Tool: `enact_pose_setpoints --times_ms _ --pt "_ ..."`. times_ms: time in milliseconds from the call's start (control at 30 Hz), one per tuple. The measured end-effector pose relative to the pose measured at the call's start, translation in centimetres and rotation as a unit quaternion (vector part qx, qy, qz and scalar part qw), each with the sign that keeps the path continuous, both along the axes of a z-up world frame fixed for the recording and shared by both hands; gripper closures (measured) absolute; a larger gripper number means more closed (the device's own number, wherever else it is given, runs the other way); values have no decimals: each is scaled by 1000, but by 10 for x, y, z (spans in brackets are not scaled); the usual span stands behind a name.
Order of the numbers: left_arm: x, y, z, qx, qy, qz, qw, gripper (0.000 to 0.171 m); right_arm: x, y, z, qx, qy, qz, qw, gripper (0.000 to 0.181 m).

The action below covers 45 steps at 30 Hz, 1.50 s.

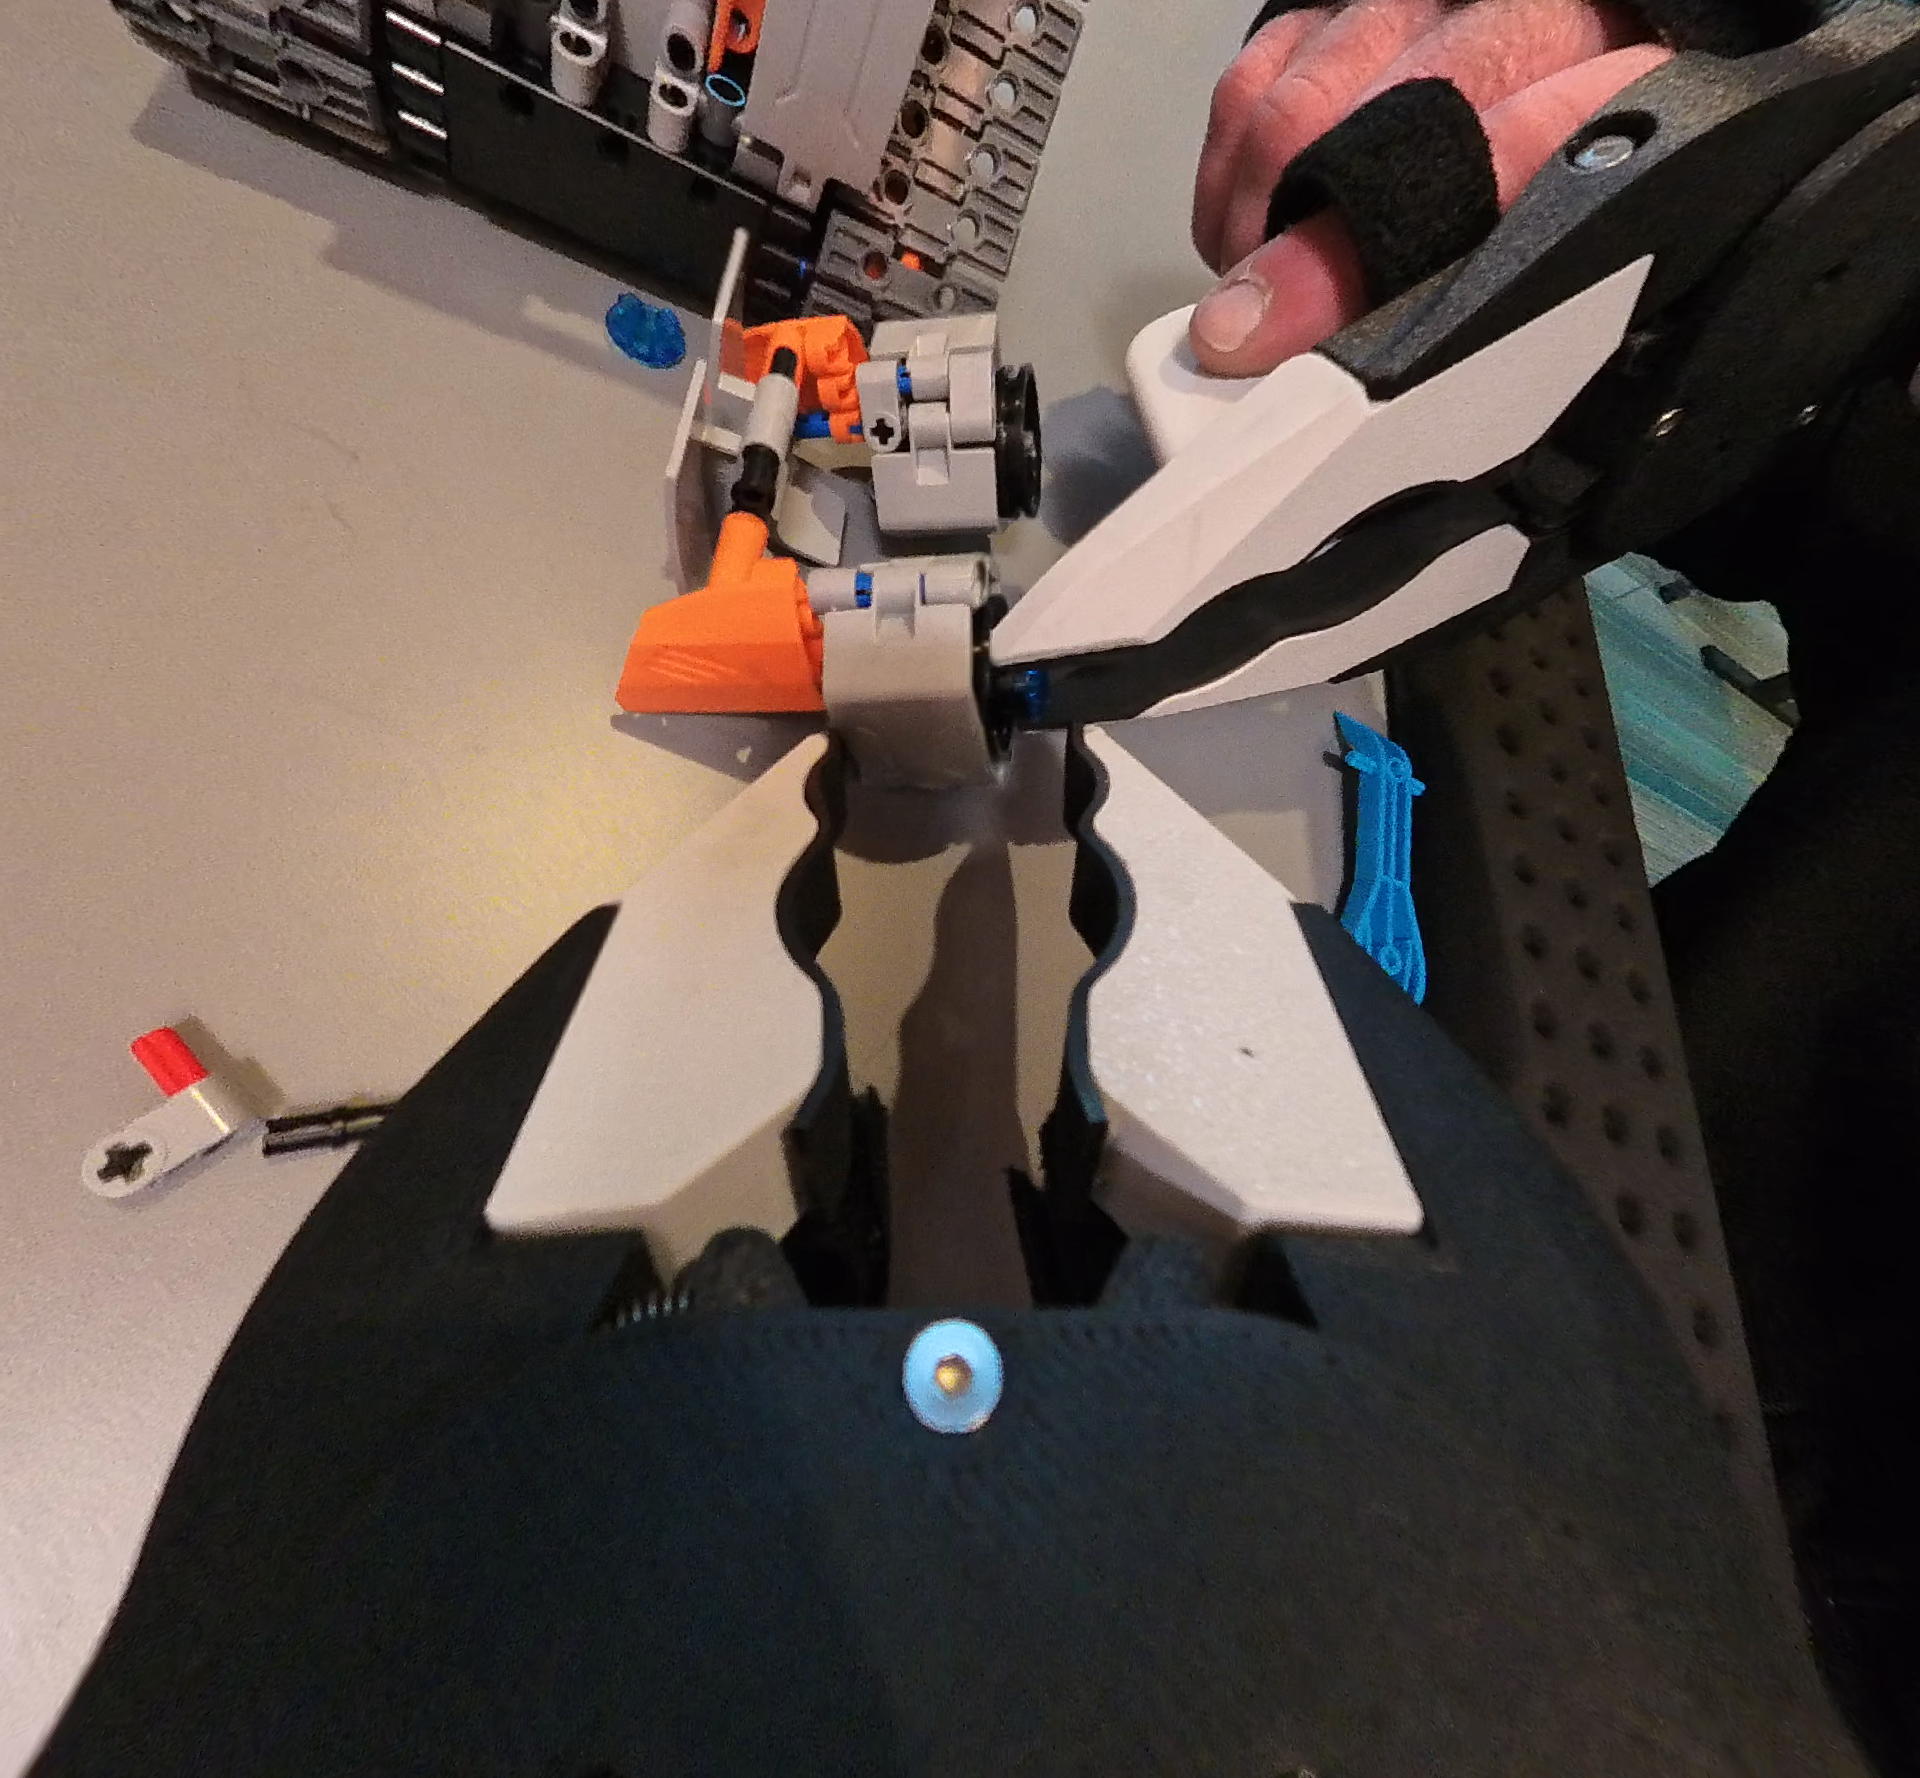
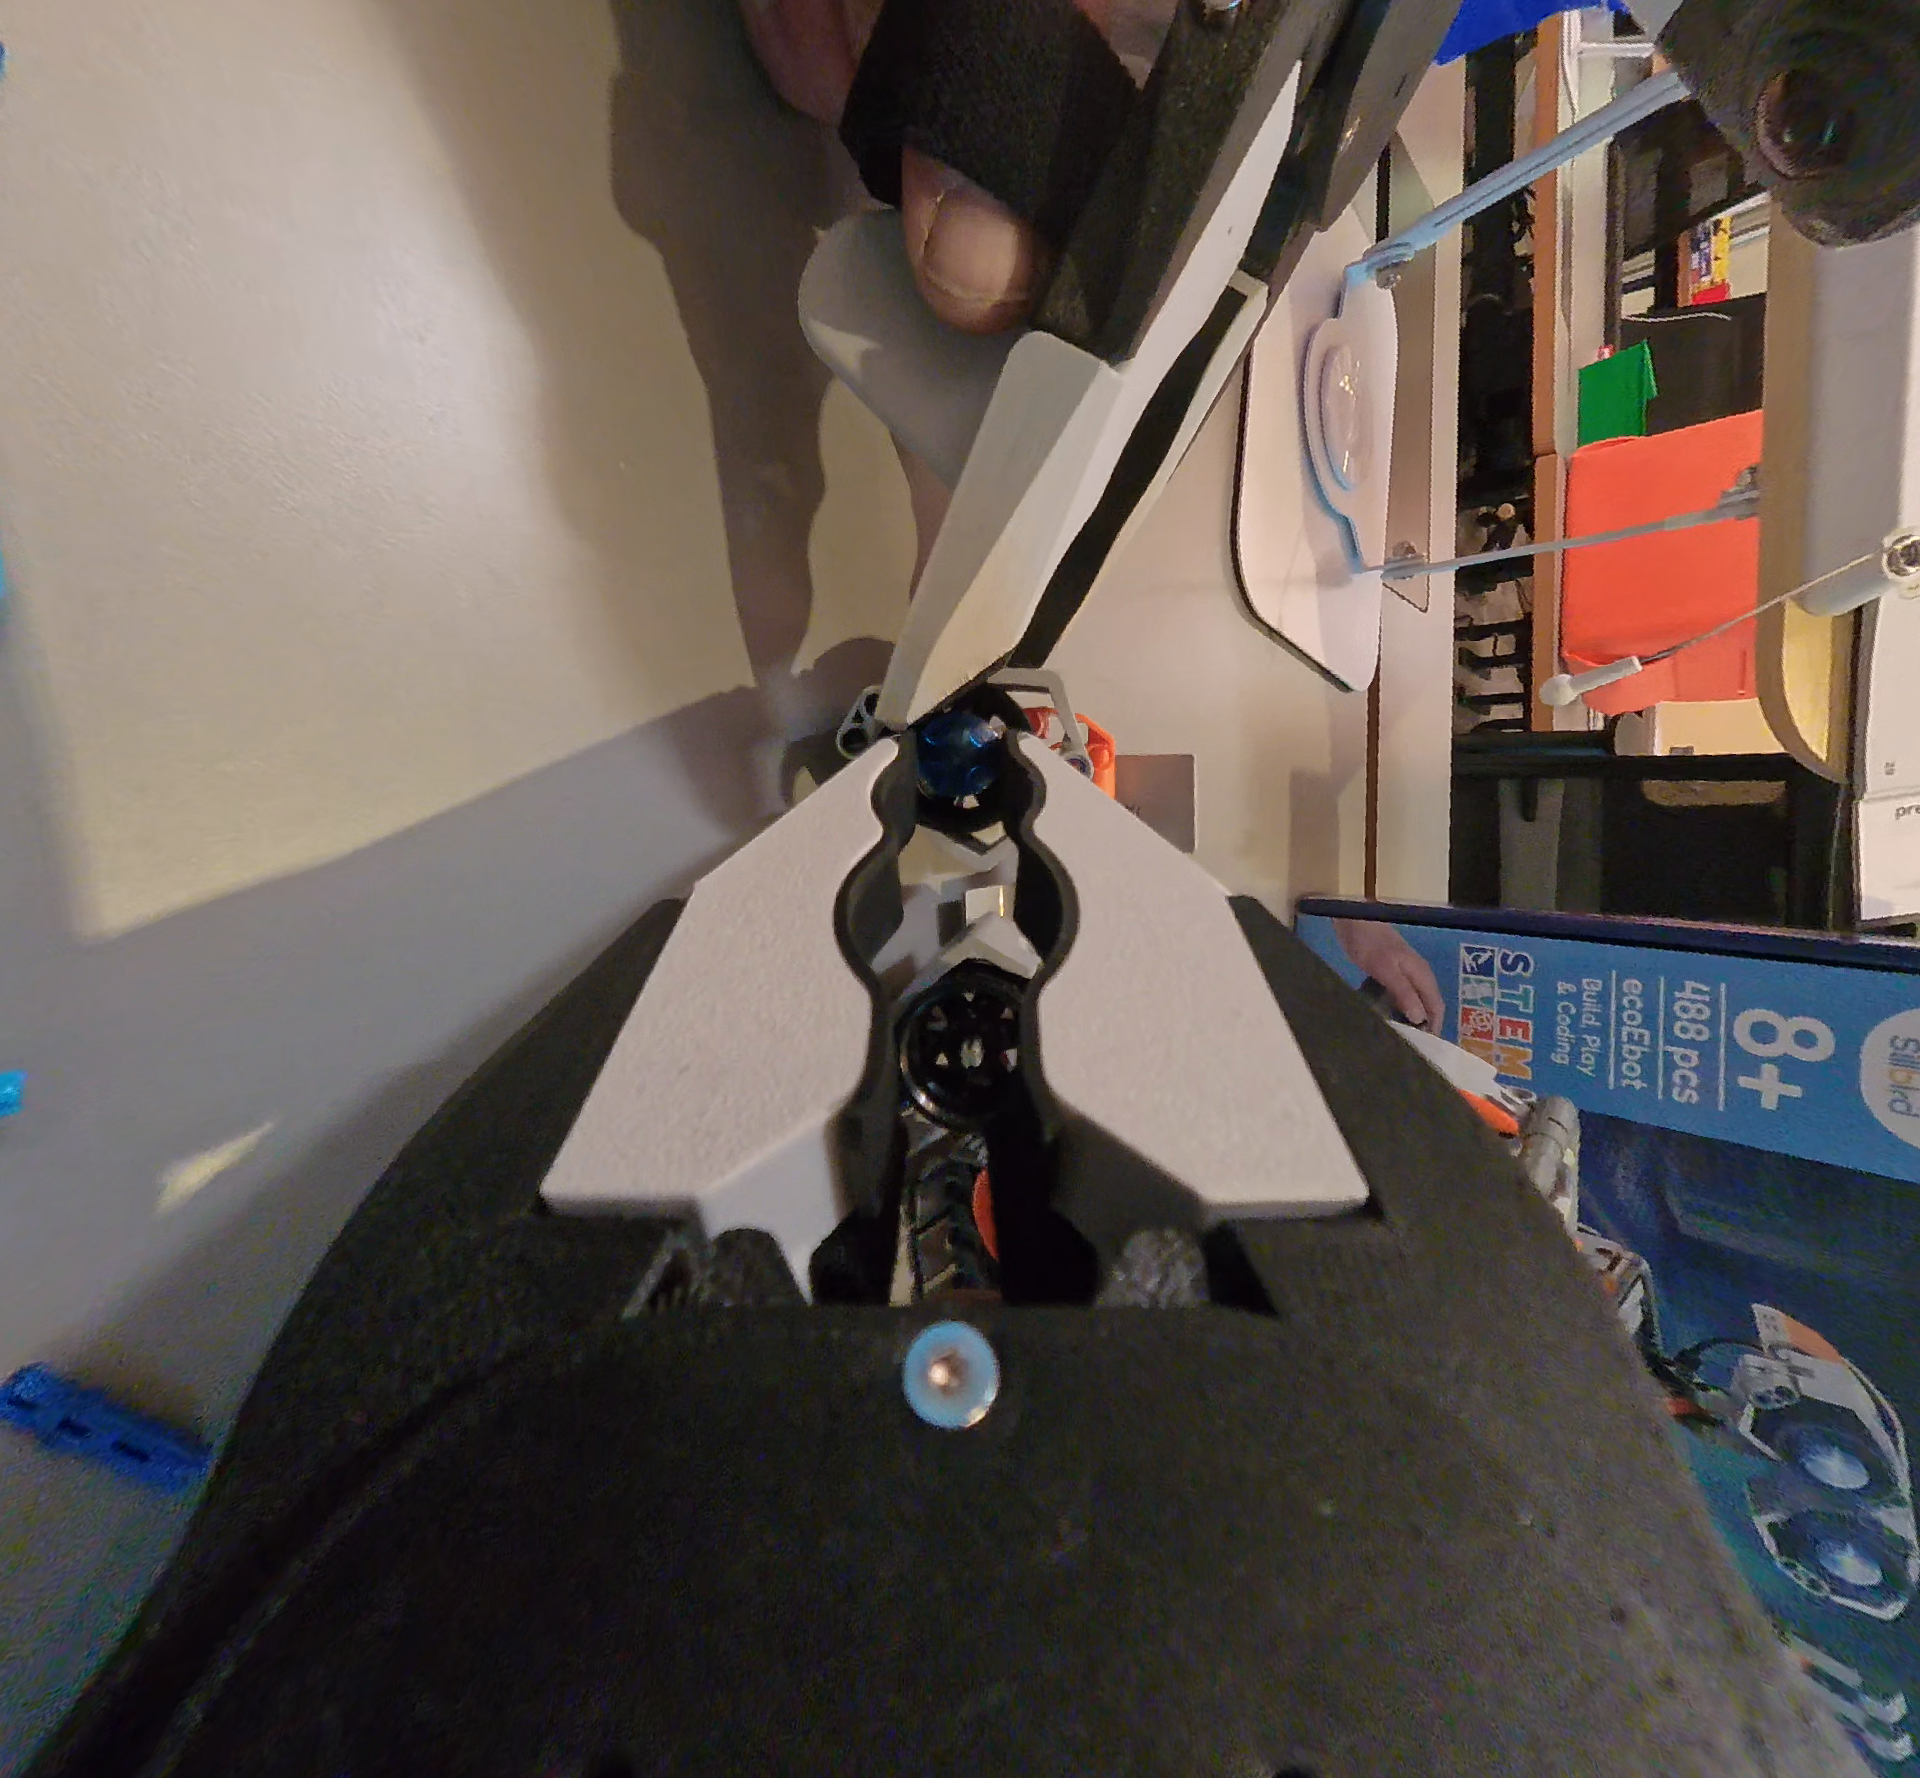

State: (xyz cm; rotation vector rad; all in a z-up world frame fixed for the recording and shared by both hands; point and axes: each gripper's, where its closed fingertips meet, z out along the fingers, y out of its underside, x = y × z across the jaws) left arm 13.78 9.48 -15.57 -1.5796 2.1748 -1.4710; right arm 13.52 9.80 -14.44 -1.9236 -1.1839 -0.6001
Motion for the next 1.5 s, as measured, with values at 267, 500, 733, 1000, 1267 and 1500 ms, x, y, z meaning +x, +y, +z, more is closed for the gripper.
enact_pose_setpoints --times_ms 267,500,733,1000,1267,1500 --pt "3 3 -1 2 0 -4 1000 140 1 1 -2 1 0 7 1000 168" --pt "3 4 -2 7 1 -8 1000 143 1 1 -2 7 -1 26 1000 168" --pt "4 3 -2 0 6 -8 1000 146 4 -1 -2 12 -13 41 999 168" --pt "8 5 -2 7 0 9 1000 142 7 2 -3 18 -25 35 999 168" --pt "10 5 -3 11 -1 15 1000 146 9 2 -3 14 -26 29 999 168" --pt "7 2 0 -21 9 8 1000 147 7 -2 0 5 1 33 999 168"
